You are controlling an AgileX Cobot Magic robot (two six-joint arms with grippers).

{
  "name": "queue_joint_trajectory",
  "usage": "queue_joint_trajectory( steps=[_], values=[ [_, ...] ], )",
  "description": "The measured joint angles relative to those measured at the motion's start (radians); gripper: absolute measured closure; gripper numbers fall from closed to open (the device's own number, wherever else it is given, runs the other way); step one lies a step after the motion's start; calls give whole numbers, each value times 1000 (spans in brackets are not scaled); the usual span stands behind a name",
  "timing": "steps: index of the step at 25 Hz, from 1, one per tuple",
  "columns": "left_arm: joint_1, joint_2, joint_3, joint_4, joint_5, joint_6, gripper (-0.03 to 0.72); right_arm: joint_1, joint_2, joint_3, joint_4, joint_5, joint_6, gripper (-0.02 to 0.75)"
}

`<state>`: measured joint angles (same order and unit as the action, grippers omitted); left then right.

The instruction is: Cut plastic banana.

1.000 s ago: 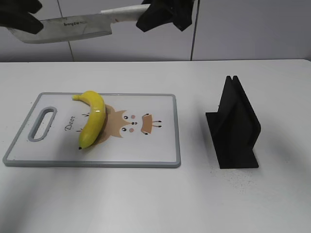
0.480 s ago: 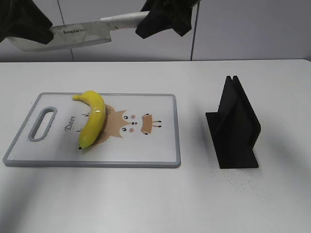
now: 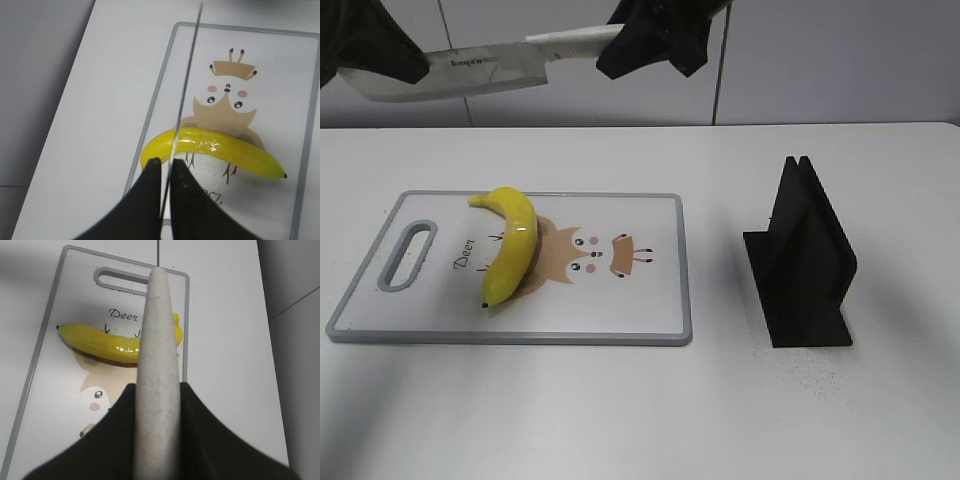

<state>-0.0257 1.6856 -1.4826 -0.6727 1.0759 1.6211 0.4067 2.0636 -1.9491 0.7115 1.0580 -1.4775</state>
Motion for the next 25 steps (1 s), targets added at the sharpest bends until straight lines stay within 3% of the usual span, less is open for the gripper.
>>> queue_joint_trajectory(
  steps=[4,19,25],
  values=[
    [0,0,0,8,5,9,670,0,0,0,11,-4,-5,554],
    [-98,111,-5,186,-32,1,686,0,87,0,-53,41,103,554],
    [-106,161,-5,214,-33,-27,686,0,151,-3,-95,51,139,554]
  ],
)
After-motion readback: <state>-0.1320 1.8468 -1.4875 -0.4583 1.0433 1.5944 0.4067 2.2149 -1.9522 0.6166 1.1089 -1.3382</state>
